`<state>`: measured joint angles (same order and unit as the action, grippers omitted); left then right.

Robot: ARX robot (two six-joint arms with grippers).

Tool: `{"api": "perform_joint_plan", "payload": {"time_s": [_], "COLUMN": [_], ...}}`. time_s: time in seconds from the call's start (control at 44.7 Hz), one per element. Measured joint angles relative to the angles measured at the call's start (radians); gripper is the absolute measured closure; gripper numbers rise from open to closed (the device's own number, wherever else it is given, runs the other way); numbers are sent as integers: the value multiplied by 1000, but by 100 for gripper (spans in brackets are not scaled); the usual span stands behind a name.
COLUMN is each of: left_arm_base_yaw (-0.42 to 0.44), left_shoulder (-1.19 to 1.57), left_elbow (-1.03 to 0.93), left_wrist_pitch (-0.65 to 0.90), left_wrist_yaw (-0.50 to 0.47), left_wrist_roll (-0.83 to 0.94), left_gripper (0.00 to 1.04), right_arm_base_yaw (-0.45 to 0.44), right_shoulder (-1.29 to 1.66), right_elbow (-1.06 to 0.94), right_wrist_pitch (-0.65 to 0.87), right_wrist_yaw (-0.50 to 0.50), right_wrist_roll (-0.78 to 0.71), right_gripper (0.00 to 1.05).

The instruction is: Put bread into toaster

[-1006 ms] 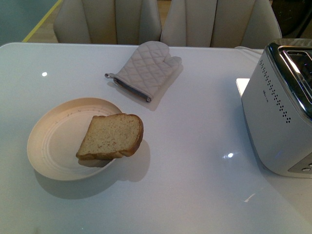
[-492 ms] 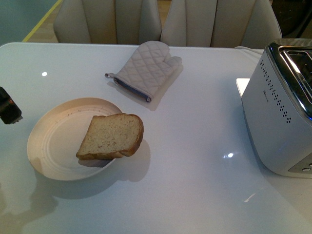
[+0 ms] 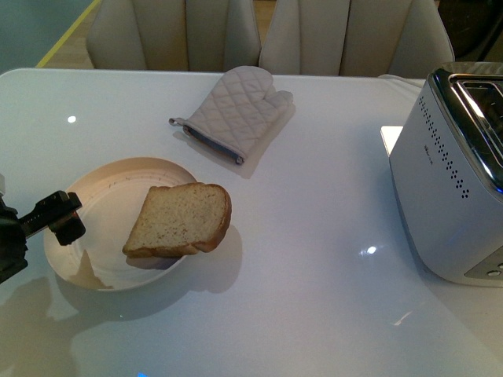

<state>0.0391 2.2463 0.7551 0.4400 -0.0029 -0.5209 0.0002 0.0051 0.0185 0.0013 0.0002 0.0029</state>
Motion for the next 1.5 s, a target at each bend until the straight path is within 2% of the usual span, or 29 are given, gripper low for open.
{"api": "perform_joint_plan", "payload": {"time_s": [0.179,0.246,0.38,0.47,1.029,1.096,1.319,1.498], "left_arm_base_yaw": [-32,-40,-72,-97,-301,-322,-365,-280], "left_shoulder": [25,27,28,23,-8,-8,-63,-264], "left_elbow": [16,18,15,5,-37,-37,-68,-163], "left_wrist_pitch": [-23,-29,-31,-27,-10,-10,0,14], "left_wrist_yaw": [-24,-27,-30,-30,-24,-19,-12,-92], "left_wrist_roll": [-3,-9,-33,-60,-255,-278,-374,-375], "left_gripper": [58,65,90,101,102,98,57,23], "right_arm_base_yaw": [0,0,0,0,0,0,0,0], "right_shoulder": [0,0,0,0,0,0,0,0], "right_elbow": [0,0,0,0,0,0,0,0], "right_wrist_pitch": [0,0,0,0,0,0,0,0], "right_wrist_yaw": [0,0,0,0,0,0,0,0], "right_wrist_roll": [0,0,0,0,0,0,0,0], "right_gripper": [9,9,9,9,9,9,9,9]}}
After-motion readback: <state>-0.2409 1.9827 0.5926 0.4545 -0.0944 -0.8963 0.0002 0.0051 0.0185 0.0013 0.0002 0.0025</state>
